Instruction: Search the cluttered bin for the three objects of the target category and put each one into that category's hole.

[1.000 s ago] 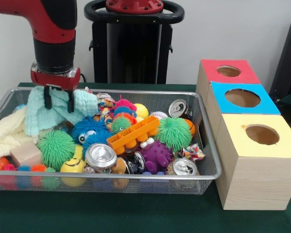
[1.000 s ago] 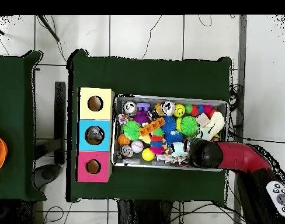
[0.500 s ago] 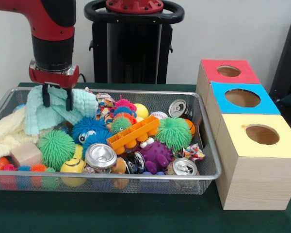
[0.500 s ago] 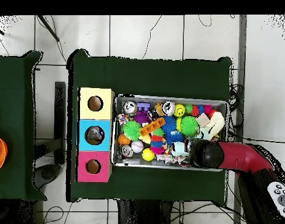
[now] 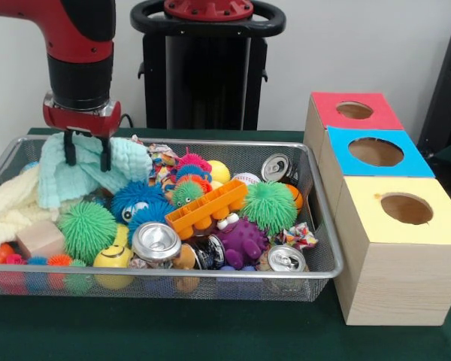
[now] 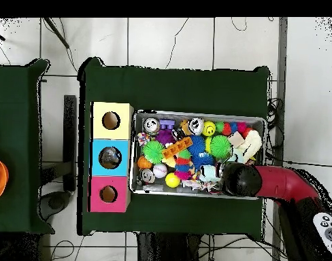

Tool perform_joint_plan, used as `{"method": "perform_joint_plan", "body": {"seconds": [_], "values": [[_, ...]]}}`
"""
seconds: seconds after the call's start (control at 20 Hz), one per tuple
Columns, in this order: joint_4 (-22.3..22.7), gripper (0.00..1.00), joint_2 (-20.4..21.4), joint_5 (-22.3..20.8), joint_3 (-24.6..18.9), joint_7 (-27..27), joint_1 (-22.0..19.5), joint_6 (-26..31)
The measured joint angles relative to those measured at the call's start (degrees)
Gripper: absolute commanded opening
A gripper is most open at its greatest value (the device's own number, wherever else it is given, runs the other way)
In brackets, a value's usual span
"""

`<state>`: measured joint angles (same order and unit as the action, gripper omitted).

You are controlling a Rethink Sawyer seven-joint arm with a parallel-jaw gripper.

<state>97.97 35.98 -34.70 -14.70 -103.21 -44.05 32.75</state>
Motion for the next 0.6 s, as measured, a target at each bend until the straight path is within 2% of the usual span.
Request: {"method": "perform_joint_plan", "body": {"seconds": [0.3, 0.6], "values": [[0.17, 1.0, 0.05, 0.0, -0.21, 0.0, -0.82, 0.0], [4.26, 1.0, 3.1, -0.01, -1.98, 0.01, -5.47, 0.0]]}}
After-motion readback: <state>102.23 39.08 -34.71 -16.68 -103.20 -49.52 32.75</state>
